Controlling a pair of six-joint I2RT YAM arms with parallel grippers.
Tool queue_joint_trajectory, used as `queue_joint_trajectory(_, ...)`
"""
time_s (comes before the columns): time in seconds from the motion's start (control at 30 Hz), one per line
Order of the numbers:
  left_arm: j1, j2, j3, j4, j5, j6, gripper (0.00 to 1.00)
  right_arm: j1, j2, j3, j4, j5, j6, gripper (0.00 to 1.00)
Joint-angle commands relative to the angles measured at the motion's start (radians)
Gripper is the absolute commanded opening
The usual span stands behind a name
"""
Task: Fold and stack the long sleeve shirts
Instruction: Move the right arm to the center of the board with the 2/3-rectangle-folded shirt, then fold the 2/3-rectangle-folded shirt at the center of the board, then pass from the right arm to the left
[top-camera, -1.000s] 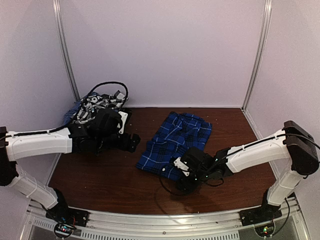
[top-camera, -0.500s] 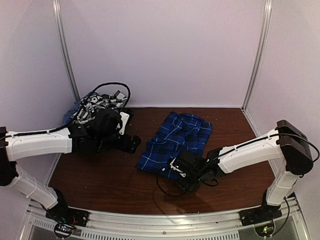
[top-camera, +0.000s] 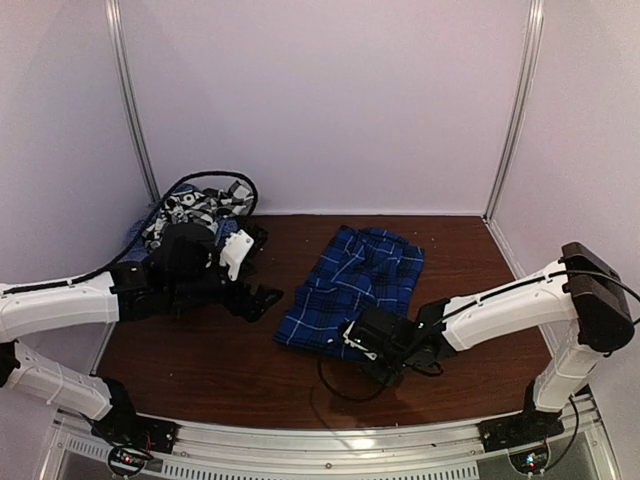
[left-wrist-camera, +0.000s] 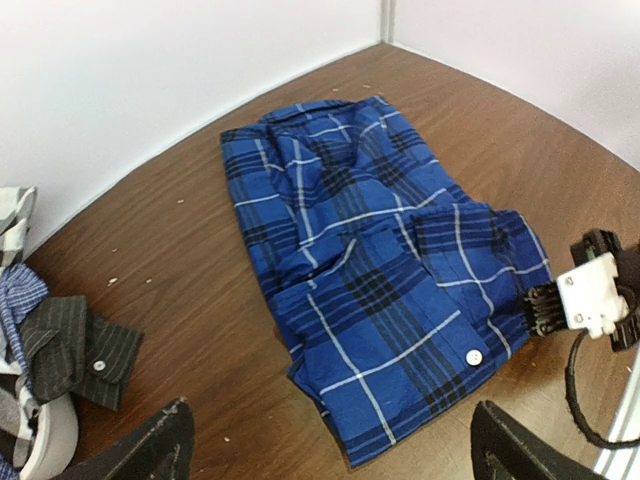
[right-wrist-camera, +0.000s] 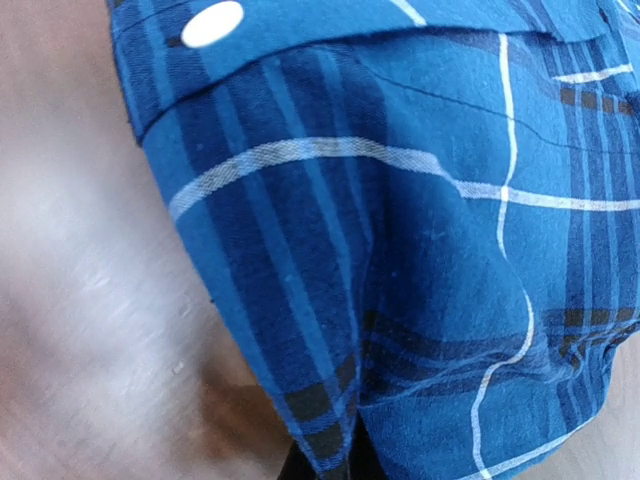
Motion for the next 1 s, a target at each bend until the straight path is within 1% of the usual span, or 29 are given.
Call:
queue_joint_trajectory(0.0,0.002,-0.028,-0.066,0.113,0.285,0.208,0.98,0.045,-0.092,-0.041,-0.045,-0.140,0.014,0.00)
queue_joint_trajectory(0.07,-0.004,-0.025,-0.084,0.110,0.387,0.275,0.98,0.066,-0.128,-0.061,-0.045,-0.231,0.028,0.00)
queue_joint_trajectory(0.23,-0.099,-0.026,-0.119,0.045,0.474,0.466,0.98,0.083,-0.238,-0.116,-0.062,-0.416,0.081,0.00)
queue_joint_trajectory(0.3,-0.145,-0.021,-0.136,0.020,0.468,0.538,0.97,0.083,-0.296,-0.139,-0.065,-0.469,0.095,0.00)
queue_joint_trajectory(0.4,-0.207,0.015,-0.153,-0.006,0.422,0.616,0.98,0.083,-0.375,-0.146,-0.067,-0.546,0.111,0.00)
queue_joint_trajectory(0.53,-0.237,0.086,-0.130,-0.041,0.420,0.652,0.98,0.075,-0.438,-0.131,-0.080,-0.600,0.117,0.00)
queue_joint_trajectory(0.6,-0.250,0.112,-0.125,-0.021,0.392,0.668,0.98,0.069,-0.448,-0.132,-0.079,-0.643,0.113,0.00)
queue_joint_trajectory(0.67,-0.256,0.141,-0.118,0.006,0.339,0.689,0.95,0.064,-0.455,-0.138,-0.071,-0.687,0.109,0.00)
queue_joint_trajectory(0.73,-0.256,0.176,-0.100,0.020,0.287,0.710,0.89,0.061,-0.457,-0.145,-0.070,-0.709,0.105,0.00)
queue_joint_trajectory(0.77,-0.257,0.198,-0.092,0.031,0.259,0.717,0.82,0.060,-0.456,-0.148,-0.074,-0.714,0.103,0.00)
queue_joint_trajectory(0.8,-0.257,0.209,-0.085,0.045,0.240,0.721,0.78,0.059,-0.454,-0.150,-0.079,-0.719,0.101,0.00)
queue_joint_trajectory(0.87,-0.257,0.218,-0.081,0.076,0.240,0.721,0.70,0.059,-0.453,-0.156,-0.078,-0.723,0.101,0.00)
queue_joint_trajectory(0.97,-0.256,0.233,-0.071,0.078,0.271,0.714,0.49,0.057,-0.462,-0.160,-0.073,-0.717,0.103,0.00)
